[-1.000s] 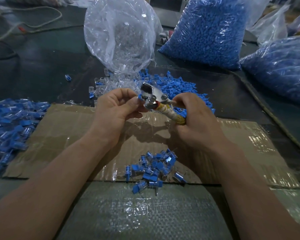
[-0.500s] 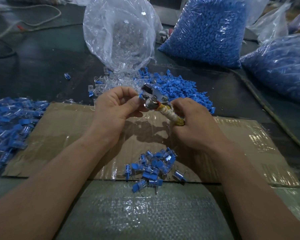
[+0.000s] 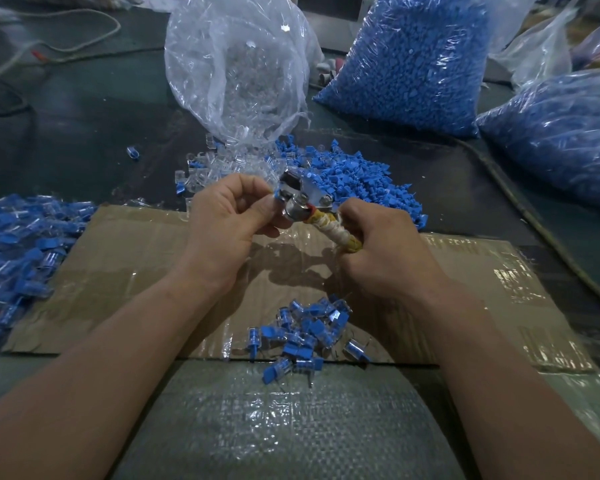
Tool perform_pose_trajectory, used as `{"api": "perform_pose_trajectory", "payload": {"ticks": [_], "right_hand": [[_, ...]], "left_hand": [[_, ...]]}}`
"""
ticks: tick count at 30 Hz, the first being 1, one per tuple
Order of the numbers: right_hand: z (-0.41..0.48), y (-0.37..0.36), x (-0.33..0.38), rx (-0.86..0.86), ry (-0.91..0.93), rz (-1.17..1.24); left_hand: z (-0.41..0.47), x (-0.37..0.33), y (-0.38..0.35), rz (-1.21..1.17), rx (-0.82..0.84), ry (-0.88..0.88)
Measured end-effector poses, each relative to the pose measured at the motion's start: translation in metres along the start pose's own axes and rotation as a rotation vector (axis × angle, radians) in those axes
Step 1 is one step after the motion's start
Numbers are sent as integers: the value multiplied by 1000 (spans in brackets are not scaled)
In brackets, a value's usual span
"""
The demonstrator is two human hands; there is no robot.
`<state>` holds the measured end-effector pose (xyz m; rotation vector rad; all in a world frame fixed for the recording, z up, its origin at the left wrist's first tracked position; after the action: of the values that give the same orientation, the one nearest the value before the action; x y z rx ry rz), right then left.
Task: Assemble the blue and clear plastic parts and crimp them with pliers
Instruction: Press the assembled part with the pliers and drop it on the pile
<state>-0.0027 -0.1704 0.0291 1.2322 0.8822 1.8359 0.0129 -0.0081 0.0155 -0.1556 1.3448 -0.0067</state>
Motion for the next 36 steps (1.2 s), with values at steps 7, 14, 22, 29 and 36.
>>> {"api": "perform_pose_trajectory", "payload": {"ticks": [7,14,22,29,36], "right_hand": [[0,-2,1,-11,4,-30],[2,2,-7,-130,7,-12],[6,18,-42,-298,-242,-56],[9,18,-67,-247,-395,-162],[8,18,-77,-168,-472,-222]], "left_hand": [[2,2,2,3,-9,5],[3,3,3,-9,-31,48],[-9,1,-10,-17,312,253],[-25,0,-18,-7,672,344],[-27,0,-18,-21,691,368]]}}
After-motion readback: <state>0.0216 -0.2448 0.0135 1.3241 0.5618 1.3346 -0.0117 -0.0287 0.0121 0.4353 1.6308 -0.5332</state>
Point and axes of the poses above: each hand's wrist, its own z-axis towards the middle knuckle, its own y-axis out of the back of the hand, x = y × z, the point moved 4 cm from there along z, towards the middle knuckle, and after that the axes turned 9 degrees about -x, right-handed, at the moved point
